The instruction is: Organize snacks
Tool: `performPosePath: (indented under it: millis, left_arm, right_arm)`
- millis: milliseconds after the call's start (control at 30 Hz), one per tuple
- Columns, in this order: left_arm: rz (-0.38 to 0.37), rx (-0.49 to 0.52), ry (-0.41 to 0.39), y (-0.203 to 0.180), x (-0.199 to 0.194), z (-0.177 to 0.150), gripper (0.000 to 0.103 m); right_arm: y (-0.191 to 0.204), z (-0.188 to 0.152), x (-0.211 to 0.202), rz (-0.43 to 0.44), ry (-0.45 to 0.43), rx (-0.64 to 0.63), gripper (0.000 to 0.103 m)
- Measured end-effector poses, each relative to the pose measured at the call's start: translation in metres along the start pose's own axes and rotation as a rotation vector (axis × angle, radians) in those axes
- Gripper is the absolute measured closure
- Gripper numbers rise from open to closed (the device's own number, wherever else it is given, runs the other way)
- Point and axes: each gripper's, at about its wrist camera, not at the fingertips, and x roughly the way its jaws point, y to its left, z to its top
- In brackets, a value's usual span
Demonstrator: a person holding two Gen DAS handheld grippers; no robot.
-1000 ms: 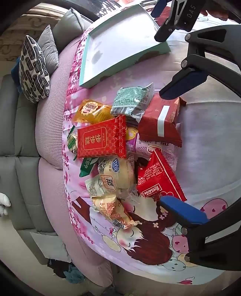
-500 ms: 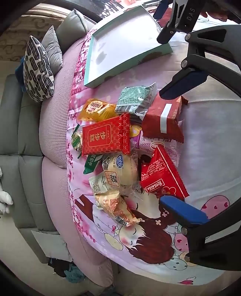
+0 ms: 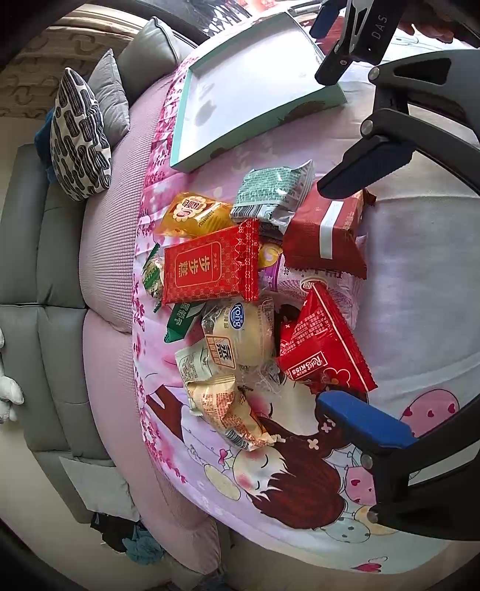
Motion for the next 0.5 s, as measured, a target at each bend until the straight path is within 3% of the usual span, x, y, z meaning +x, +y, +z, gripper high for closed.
performPosePath:
  millis: [500]
  left_arm:
    - [0.007, -0.007, -0.008, 0.002, -0.0005, 0.0018, 0.0]
  right_arm:
    - [0.0007, -0.0015, 0.0019, -0.003, 0.003, -0.003, 0.0]
